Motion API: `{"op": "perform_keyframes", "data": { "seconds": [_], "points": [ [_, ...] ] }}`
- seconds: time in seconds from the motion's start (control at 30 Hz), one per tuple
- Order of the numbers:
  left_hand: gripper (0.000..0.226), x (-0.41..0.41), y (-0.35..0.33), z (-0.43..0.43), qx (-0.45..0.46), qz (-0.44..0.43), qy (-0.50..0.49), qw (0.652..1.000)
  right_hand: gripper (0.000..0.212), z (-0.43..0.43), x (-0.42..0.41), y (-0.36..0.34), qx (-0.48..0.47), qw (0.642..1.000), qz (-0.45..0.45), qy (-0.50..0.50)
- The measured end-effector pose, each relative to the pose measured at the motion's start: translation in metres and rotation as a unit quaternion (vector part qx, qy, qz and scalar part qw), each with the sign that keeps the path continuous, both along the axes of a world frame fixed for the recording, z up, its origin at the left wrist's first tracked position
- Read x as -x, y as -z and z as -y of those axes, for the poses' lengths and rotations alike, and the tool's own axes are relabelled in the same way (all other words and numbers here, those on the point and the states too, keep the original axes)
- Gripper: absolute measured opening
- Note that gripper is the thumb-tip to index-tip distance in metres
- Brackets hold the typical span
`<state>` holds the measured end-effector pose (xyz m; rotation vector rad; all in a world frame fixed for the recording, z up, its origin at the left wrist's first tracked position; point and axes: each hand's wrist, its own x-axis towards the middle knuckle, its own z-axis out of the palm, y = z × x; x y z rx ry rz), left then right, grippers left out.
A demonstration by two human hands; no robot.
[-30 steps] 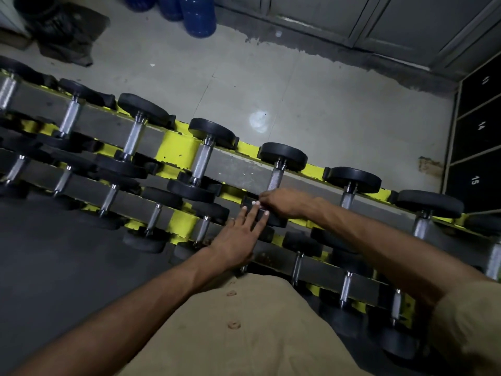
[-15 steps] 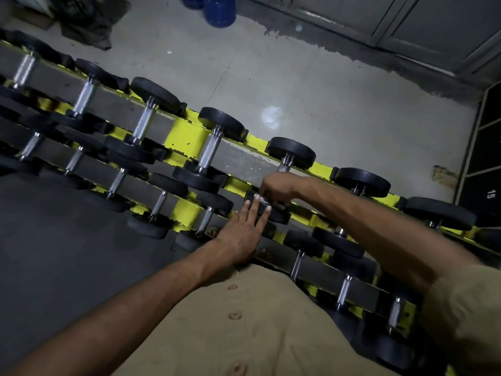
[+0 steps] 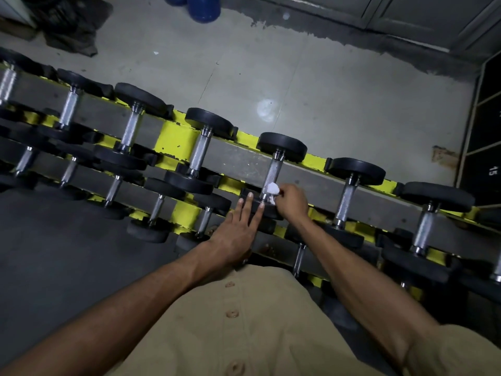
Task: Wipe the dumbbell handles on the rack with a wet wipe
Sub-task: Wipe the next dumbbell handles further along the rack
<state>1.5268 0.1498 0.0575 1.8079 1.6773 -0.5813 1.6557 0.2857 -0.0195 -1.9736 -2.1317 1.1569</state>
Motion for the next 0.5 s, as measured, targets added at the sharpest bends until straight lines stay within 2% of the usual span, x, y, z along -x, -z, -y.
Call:
{"op": "perform_keyframes", "data": {
  "seconds": [0.07, 0.1, 0.17, 0.23, 0.3, 0.37, 0.43, 0.5],
  "points": [
    [0.104, -0.001, -0.002, 0.000, 0.000, 0.006, -0.006, 1.000, 0.017, -0.013, 0.012, 0.005, 0.119, 0.986, -0.073, 0.090],
    [0.102, 0.000, -0.003, -0.001, 0.000, 0.010, -0.008, 1.000, 0.027, -0.016, 0.018, 0.006, 0.179, 0.964, -0.145, 0.135],
    [0.100, 0.001, -0.004, -0.002, 0.001, 0.012, -0.008, 1.000, 0.040, -0.018, 0.022, 0.004, 0.228, 0.923, -0.250, 0.185],
    [0.100, 0.002, -0.003, -0.003, 0.005, 0.012, -0.004, 1.000, 0.042, -0.017, 0.015, 0.002, 0.255, 0.907, -0.284, 0.179],
    [0.101, 0.002, -0.003, -0.002, 0.001, 0.012, -0.002, 1.000, 0.041, -0.026, 0.010, 0.004, 0.288, 0.897, -0.280, 0.183],
    [0.101, 0.002, -0.003, -0.002, 0.003, 0.014, -0.001, 1.000, 0.043, -0.042, 0.013, 0.001, 0.292, 0.870, -0.317, 0.241],
    [0.101, 0.004, -0.003, -0.002, 0.004, 0.014, 0.001, 1.000, 0.032, -0.061, 0.025, -0.006, 0.292, 0.807, -0.393, 0.329],
    [0.103, 0.005, -0.002, -0.002, 0.006, 0.009, 0.006, 1.000, 0.034, -0.074, 0.036, -0.010, 0.292, 0.741, -0.443, 0.413]
  ]
}}
